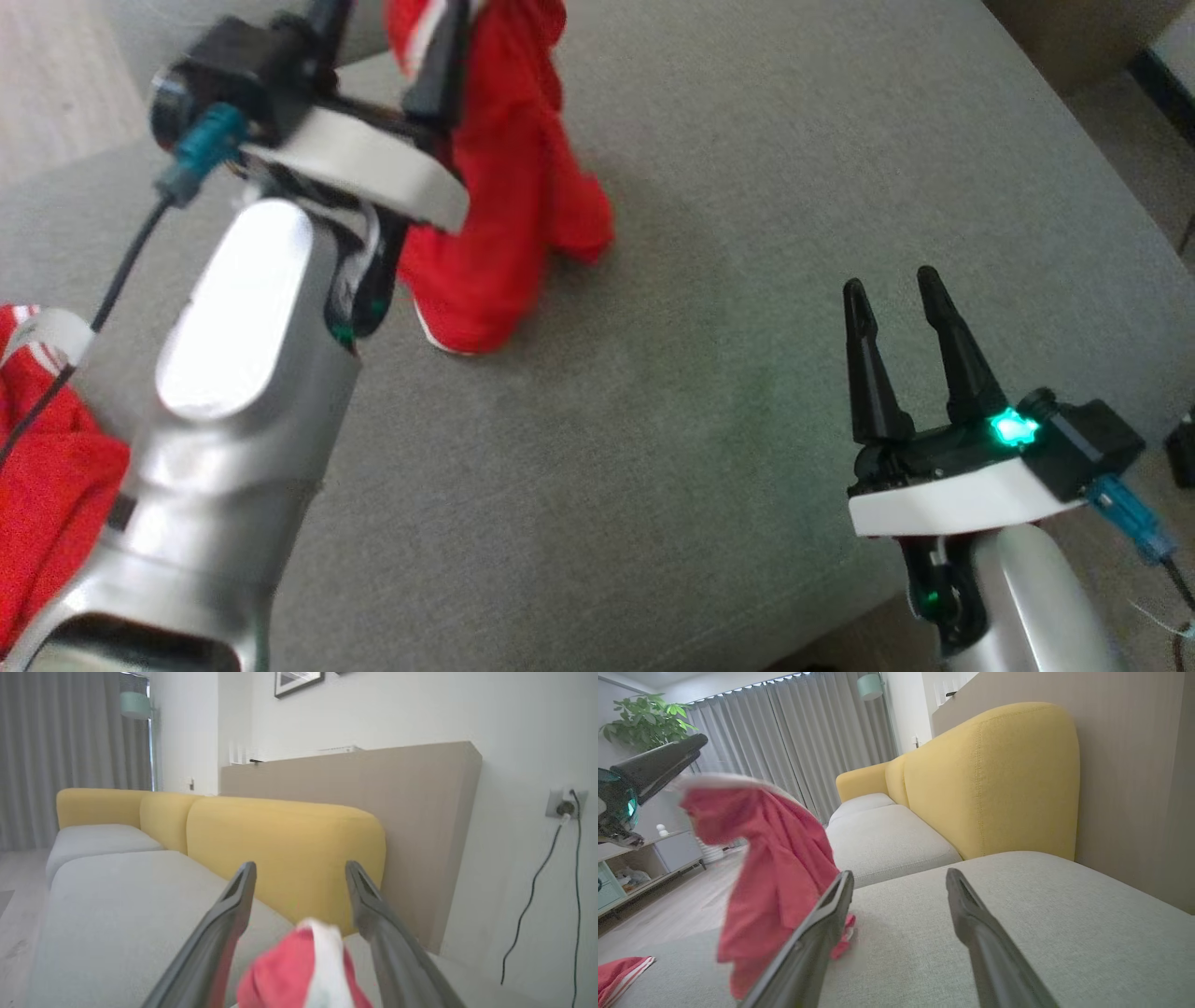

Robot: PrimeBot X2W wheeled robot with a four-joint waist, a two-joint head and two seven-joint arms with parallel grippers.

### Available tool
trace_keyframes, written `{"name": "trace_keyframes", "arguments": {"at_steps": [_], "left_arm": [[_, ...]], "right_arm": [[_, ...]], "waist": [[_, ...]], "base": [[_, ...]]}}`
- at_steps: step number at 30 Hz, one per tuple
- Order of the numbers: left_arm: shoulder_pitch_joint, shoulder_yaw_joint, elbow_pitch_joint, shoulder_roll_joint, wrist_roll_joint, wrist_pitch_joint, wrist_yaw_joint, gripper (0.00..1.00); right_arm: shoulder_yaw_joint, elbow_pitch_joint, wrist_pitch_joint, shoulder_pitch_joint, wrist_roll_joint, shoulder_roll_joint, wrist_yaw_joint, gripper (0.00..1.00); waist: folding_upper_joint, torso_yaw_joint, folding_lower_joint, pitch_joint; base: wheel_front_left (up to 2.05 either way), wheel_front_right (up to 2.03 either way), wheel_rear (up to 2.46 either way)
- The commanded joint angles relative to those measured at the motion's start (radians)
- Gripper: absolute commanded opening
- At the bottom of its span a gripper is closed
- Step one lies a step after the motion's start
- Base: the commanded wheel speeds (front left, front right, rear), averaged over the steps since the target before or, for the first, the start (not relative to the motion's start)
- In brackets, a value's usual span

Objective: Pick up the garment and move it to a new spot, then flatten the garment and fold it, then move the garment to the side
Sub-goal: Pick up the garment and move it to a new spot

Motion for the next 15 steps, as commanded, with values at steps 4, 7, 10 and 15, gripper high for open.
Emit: {"name": "trace_keyframes", "arguments": {"at_steps": [4, 7, 10, 15], "left_arm": [[-0.072, 0.040, 0.012, -0.003, -0.015, -0.070, -0.005, 1.00], [-0.061, 0.035, 0.029, -0.005, -0.022, -0.101, -0.015, 1.00], [-0.034, 0.030, 0.035, 0.005, -0.025, -0.120, -0.021, 1.00], [0.040, 0.025, 0.023, 0.031, -0.023, -0.153, -0.019, 1.00]], "right_arm": [[0.013, -0.042, -0.009, -0.034, 0.015, -0.006, -0.001, 1.00], [0.000, -0.040, -0.009, -0.034, 0.010, -0.006, -0.001, 1.00], [-0.014, -0.036, -0.009, -0.036, 0.000, -0.006, -0.001, 1.00], [-0.050, -0.028, -0.009, -0.030, -0.024, -0.006, -0.001, 1.00]], "waist": [[0.0000, 0.005, -0.0002, 0.021], [0.0000, 0.039, -0.0002, 0.018], [0.0000, 0.081, -0.0002, 0.010], [0.0000, 0.163, -0.0002, -0.013]], "base": [[0.00, 0.00, 0.00], [0.00, 0.00, 0.00], [0.00, 0.00, 0.00], [0.00, 0.00, 0.00]]}}
